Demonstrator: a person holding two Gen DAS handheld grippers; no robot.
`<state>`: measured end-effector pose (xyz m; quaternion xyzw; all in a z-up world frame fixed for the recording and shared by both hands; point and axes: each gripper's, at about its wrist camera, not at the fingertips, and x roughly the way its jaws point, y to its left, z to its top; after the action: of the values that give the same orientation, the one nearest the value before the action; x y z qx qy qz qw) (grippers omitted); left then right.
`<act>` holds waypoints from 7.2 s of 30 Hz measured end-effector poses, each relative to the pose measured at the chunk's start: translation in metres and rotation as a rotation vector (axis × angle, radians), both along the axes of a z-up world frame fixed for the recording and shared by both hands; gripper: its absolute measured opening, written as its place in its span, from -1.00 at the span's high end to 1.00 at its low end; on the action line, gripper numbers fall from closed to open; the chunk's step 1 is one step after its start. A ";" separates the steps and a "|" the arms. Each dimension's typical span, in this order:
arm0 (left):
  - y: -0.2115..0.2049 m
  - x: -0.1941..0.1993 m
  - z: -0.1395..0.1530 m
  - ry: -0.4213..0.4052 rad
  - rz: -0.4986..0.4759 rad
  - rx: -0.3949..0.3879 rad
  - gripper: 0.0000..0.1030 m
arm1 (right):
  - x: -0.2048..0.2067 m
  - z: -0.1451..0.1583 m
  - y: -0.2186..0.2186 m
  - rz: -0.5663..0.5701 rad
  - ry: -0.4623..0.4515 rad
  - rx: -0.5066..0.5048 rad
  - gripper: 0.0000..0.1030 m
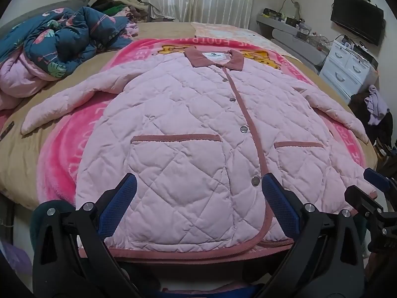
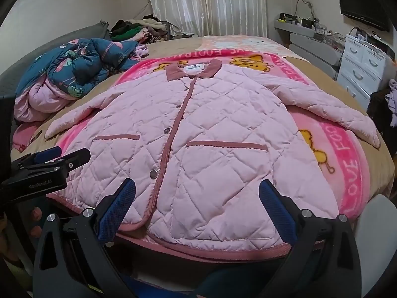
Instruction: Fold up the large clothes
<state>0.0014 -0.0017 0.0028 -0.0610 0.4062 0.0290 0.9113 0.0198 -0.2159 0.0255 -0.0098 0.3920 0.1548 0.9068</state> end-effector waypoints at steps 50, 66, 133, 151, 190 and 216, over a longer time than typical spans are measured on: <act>-0.006 0.002 -0.002 -0.006 -0.011 0.001 -0.83 | 0.002 -0.003 0.002 0.009 0.011 0.013 -0.92; -0.003 0.046 0.025 -0.013 -0.017 0.038 -0.83 | 0.041 0.030 -0.002 -0.042 -0.013 0.029 -0.92; -0.070 0.317 0.066 -0.012 -0.036 0.033 -0.83 | 0.317 0.067 -0.135 -0.559 -0.098 0.089 -0.92; -0.139 0.346 0.003 0.084 -0.105 0.059 -0.83 | 0.327 -0.028 -0.248 -0.890 0.008 0.018 -0.92; -0.077 0.341 0.002 0.119 0.020 0.148 -0.83 | 0.286 -0.075 -0.445 -1.059 -0.009 0.496 0.43; -0.002 0.279 0.071 -0.002 -0.010 0.153 -0.83 | 0.296 0.094 -0.287 -0.640 -0.243 0.348 0.62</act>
<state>0.2806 -0.0035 0.0740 0.0108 0.4022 0.0551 0.9138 0.3155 -0.5025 0.1193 0.2488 0.2330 -0.0741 0.9372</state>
